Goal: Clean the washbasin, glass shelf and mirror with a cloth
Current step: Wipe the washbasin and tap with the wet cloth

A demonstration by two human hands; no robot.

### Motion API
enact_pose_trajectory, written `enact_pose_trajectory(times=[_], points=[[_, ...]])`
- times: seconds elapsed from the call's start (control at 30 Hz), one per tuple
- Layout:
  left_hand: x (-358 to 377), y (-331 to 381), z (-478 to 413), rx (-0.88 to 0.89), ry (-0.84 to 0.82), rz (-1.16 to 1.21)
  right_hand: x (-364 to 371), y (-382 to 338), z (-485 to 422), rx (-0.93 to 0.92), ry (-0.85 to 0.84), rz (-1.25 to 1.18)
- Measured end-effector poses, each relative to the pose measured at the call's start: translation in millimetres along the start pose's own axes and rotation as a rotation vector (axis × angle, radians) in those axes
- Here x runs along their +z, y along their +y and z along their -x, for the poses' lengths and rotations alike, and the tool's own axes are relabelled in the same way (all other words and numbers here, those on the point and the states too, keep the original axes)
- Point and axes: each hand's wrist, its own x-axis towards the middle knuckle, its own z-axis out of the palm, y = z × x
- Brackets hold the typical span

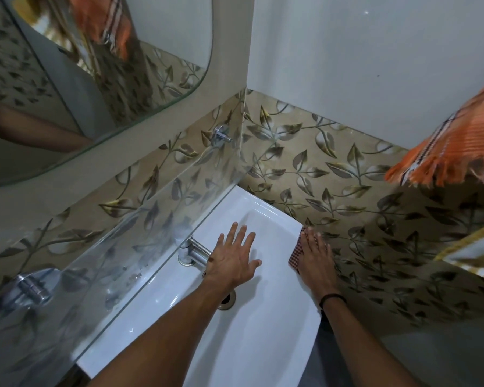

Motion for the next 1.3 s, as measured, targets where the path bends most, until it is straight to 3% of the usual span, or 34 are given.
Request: enact_pose_trajectory(times=[0.23, 0.57, 0.8, 1.07, 1.3], points=[[2, 0, -1, -0.016, -0.006, 0.036, 12, 9, 17, 0.039, 0.058, -0.023], [3, 1, -2, -0.035, -0.043, 0.006, -5, 2, -38, -0.196, 0.025, 0.018], [5, 1, -3, -0.061, -0.062, 0.041, 3, 3, -36, -0.158, 0.010, 0.035], [3, 2, -3, -0.061, -0.066, 0.023, -4, -14, -60, -0.251, -0.001, -0.003], [5, 1, -3, -0.063, -0.037, 0.067, 6, 0, -40, -0.234, 0.074, -0.001]])
